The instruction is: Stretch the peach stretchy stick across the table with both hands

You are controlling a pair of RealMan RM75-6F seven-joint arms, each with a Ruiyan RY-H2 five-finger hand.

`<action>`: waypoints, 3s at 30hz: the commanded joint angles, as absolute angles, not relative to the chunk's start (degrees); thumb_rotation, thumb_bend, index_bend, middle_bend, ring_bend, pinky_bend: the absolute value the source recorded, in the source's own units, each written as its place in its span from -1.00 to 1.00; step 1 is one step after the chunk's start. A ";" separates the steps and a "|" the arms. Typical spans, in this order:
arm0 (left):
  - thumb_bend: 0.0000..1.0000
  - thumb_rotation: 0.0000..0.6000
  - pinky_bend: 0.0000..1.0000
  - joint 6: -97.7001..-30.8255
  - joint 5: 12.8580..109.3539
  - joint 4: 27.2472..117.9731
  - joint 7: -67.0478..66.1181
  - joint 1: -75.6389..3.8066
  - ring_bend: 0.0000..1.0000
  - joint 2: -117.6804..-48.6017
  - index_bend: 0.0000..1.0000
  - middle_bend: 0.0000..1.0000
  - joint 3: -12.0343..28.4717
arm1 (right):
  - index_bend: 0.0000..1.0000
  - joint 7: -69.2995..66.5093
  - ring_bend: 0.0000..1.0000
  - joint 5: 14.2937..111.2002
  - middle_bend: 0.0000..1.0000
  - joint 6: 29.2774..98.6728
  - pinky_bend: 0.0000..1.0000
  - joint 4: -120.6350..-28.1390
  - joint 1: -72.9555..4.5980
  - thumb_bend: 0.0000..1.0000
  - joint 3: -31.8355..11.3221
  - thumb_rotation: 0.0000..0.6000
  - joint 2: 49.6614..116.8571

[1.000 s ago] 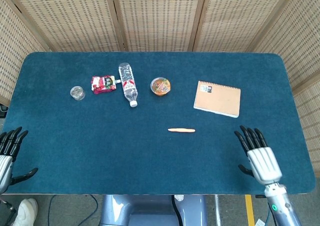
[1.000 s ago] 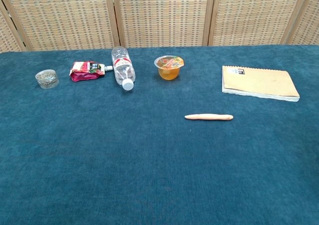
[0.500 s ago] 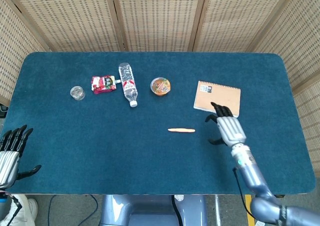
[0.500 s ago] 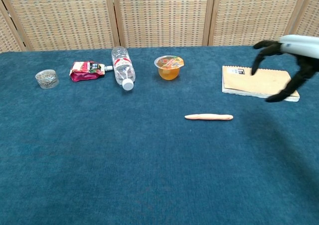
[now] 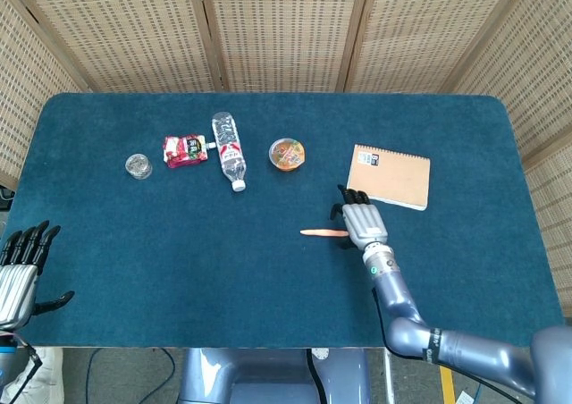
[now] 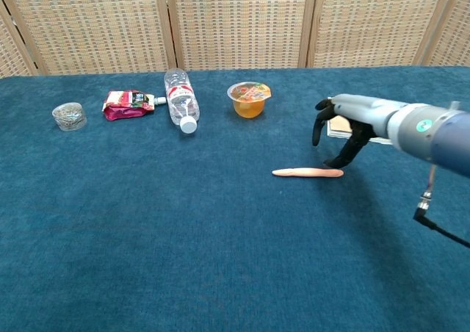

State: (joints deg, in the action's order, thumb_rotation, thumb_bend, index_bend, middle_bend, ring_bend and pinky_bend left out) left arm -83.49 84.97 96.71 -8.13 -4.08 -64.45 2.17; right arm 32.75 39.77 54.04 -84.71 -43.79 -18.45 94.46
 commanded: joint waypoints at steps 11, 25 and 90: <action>-1.00 1.00 -1.00 -82.66 83.68 96.14 -8.21 -4.48 -1.00 -64.83 -1.00 -1.00 2.32 | -0.04 33.90 -1.00 38.13 -1.00 54.46 -1.00 -77.92 -46.90 -0.11 -16.58 1.00 99.57; -1.00 1.00 -1.00 -82.44 83.18 96.12 -8.57 -4.78 -1.00 -64.97 -1.00 -1.00 2.34 | 0.00 32.93 -1.00 38.23 -1.00 53.57 -1.00 -73.75 -47.74 -0.08 -15.47 1.00 101.77; -0.99 1.00 -1.00 -72.95 99.46 89.13 -13.08 -28.92 -1.00 -62.82 -0.40 -1.00 12.41 | 0.30 27.39 -1.00 15.62 -0.88 54.63 -1.00 -97.87 -60.75 0.17 -30.15 1.00 94.21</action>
State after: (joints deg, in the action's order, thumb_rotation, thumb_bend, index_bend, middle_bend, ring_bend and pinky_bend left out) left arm -74.28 96.52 92.55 -12.46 -25.92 -60.10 11.82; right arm 27.53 15.90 54.44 -97.92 -60.42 -30.12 94.03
